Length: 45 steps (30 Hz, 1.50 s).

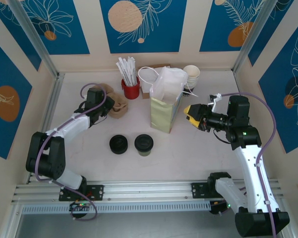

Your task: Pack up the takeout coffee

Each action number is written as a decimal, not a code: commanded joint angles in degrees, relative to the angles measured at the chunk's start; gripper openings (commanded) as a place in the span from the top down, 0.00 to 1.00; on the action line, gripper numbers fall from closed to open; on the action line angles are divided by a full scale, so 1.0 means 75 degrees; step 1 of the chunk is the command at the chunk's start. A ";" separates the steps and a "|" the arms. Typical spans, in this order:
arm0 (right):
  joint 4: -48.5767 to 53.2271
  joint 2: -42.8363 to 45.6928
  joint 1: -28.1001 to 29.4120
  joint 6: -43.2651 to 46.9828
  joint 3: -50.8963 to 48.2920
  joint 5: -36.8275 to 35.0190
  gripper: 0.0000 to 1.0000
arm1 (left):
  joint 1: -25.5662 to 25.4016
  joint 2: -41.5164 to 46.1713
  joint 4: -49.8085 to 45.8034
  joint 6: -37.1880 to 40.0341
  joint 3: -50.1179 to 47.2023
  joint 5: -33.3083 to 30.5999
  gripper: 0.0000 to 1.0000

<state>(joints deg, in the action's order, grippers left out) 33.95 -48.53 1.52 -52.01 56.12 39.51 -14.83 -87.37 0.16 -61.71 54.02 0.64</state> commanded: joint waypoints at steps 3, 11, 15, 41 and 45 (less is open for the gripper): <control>0.0195 0.0062 -0.0071 0.0044 -0.0010 0.0287 0.42 | 0.0113 -0.0038 0.0242 -0.0048 0.0013 0.0137 0.86; 0.0141 0.0061 -0.0075 -0.0014 -0.0006 0.0299 0.42 | 0.0114 0.0191 0.0200 -0.0048 0.0063 0.0241 0.88; 0.0110 0.0051 -0.0074 -0.0013 0.0017 0.0308 0.42 | 0.0112 0.0421 0.0111 -0.0009 0.0173 0.0318 0.91; -0.1709 -0.0068 0.0817 0.0583 0.1352 0.0525 0.42 | -0.0191 0.3079 -0.2816 0.2974 0.3178 0.3668 0.94; -0.1849 -0.0300 0.1487 0.1094 0.1753 0.0255 0.41 | -0.0530 0.3234 -0.2574 0.3269 0.3401 0.4525 0.93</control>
<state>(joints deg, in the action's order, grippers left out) 22.44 -49.80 10.20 -47.97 66.61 42.04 -17.06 -64.45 -19.29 -41.17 77.41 25.85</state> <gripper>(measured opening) 0.585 0.068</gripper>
